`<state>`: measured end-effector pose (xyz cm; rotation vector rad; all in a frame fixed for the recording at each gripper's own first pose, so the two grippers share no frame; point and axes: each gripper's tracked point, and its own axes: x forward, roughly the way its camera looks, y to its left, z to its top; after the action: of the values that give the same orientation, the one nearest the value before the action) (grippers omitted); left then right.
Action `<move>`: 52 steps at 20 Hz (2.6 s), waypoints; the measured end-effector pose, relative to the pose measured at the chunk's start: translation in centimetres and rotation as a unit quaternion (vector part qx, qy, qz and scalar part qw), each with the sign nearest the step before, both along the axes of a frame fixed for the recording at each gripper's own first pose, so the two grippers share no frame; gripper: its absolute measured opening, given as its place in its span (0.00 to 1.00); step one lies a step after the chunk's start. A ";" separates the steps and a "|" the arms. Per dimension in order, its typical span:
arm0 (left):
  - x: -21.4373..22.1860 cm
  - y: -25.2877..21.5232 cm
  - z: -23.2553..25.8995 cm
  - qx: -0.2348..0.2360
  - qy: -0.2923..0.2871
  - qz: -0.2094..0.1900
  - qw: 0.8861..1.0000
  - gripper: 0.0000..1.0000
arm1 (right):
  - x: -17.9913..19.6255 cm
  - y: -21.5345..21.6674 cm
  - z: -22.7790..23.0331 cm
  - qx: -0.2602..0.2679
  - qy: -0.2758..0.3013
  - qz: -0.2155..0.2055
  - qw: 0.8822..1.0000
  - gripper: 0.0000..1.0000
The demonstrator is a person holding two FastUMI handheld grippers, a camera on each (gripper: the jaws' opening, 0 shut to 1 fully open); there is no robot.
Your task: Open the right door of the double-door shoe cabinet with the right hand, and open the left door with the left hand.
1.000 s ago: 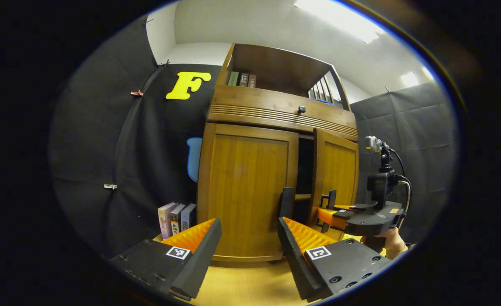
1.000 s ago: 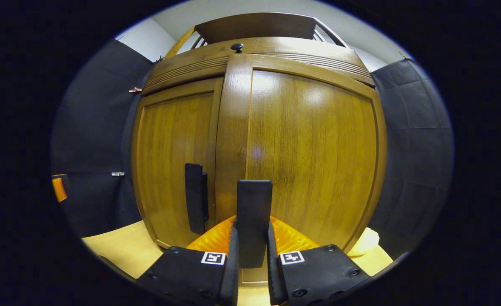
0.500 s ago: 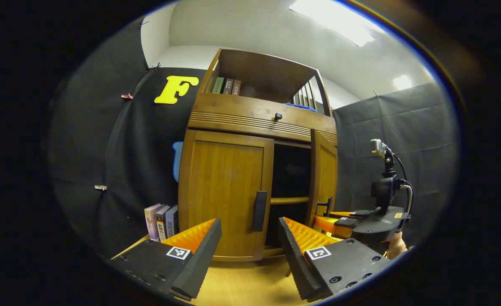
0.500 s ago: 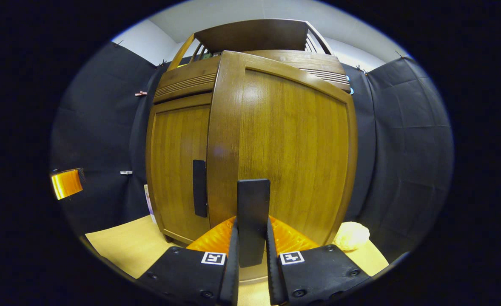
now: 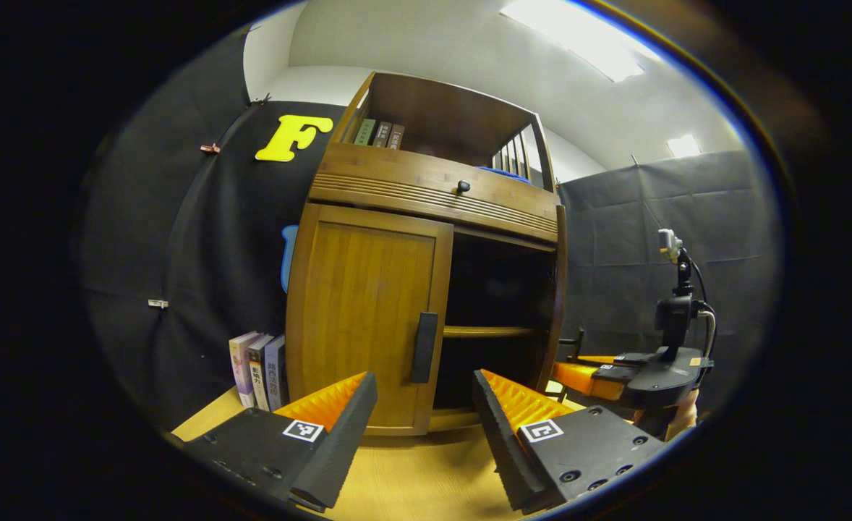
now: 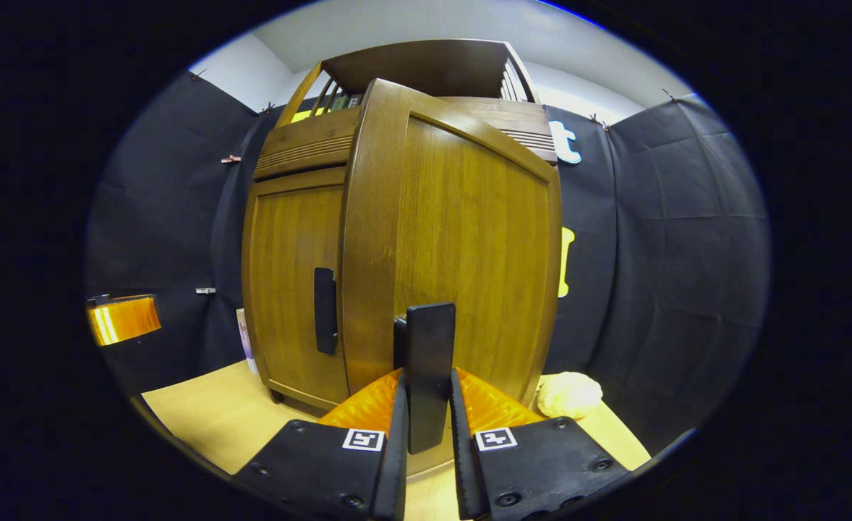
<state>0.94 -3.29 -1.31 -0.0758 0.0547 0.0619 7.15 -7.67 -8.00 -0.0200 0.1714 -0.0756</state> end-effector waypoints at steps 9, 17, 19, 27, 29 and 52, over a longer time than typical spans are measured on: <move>1.5 -2.0 -1.6 -0.002 0.014 -0.033 0.999 0.83 | -3.9 -5.0 0.8 -0.012 0.012 -0.046 0.999 0.26; 2.6 -2.1 -2.1 0.008 0.017 -0.038 0.999 0.84 | -5.8 -11.8 1.2 0.011 0.011 -0.107 0.994 0.08; 3.0 -2.4 -2.1 0.008 0.015 -0.041 0.999 0.84 | -5.7 -12.4 1.0 0.024 0.013 -0.106 0.994 0.12; 5.1 -4.6 -2.4 0.010 0.009 -0.058 0.998 0.83 | -6.7 -12.9 1.4 0.014 0.021 -0.104 0.994 0.12; 5.7 -5.4 -2.5 0.005 0.006 -0.068 0.998 0.83 | -7.9 -14.2 2.3 0.005 0.005 -0.130 0.991 0.23; 18.4 1.7 -5.5 0.062 -0.034 0.044 0.997 0.79 | -12.5 -10.9 4.5 -0.041 -0.049 -0.090 0.994 0.93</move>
<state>19.32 -1.59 -6.77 0.0434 -0.0212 0.1501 -5.36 -18.59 -3.45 -0.0836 0.0711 -0.2638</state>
